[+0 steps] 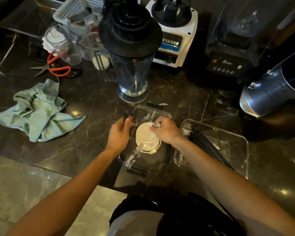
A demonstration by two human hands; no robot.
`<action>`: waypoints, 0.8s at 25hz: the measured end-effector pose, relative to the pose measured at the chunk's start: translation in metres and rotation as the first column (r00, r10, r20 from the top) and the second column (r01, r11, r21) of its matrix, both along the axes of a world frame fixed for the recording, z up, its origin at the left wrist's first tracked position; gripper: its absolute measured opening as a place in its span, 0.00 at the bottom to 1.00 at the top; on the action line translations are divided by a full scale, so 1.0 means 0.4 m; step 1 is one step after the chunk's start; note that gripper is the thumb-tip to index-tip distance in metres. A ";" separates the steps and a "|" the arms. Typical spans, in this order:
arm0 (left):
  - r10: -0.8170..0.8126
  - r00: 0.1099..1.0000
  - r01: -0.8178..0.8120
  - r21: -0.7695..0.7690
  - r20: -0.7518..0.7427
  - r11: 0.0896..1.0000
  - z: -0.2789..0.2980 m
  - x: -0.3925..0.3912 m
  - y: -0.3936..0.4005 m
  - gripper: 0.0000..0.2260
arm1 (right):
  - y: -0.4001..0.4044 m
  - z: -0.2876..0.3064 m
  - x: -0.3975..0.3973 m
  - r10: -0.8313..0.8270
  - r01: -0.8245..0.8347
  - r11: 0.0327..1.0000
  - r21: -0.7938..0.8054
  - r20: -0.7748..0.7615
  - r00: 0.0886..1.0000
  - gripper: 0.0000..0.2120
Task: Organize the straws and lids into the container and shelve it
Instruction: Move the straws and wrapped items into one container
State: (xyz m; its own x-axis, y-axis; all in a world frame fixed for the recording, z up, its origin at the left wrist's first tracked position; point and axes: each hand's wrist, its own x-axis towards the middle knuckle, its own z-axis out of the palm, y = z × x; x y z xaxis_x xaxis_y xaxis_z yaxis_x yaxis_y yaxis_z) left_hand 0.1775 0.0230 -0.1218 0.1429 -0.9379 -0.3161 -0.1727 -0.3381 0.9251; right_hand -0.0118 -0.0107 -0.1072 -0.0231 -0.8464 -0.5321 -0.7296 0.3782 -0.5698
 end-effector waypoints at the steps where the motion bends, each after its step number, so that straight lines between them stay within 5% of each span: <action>1: -0.006 1.000 0.006 -0.004 0.007 1.000 0.006 0.016 0.004 0.09 | -0.003 0.001 -0.002 0.015 -0.015 1.000 -0.013 -0.022 1.000 0.17; 6: -0.208 0.978 0.200 0.201 0.019 0.959 0.000 0.048 0.082 0.10 | -0.002 -0.003 -0.007 0.059 -0.066 0.996 -0.060 -0.104 0.993 0.13; 10: -0.348 0.933 0.322 0.209 0.097 0.923 -0.003 0.021 0.133 0.16 | -0.002 -0.001 -0.005 0.047 -0.053 0.997 -0.062 -0.097 0.994 0.13; 16: -0.484 0.870 0.447 0.263 0.095 0.855 0.012 0.046 0.120 0.05 | 0.001 0.023 -0.030 0.036 -0.037 0.993 -0.114 -0.017 0.999 0.11; 20: -0.638 0.770 0.602 0.360 -0.026 0.712 0.049 0.118 0.091 0.03 | 0.008 0.067 -0.087 -0.039 0.069 0.985 -0.159 0.180 0.983 0.05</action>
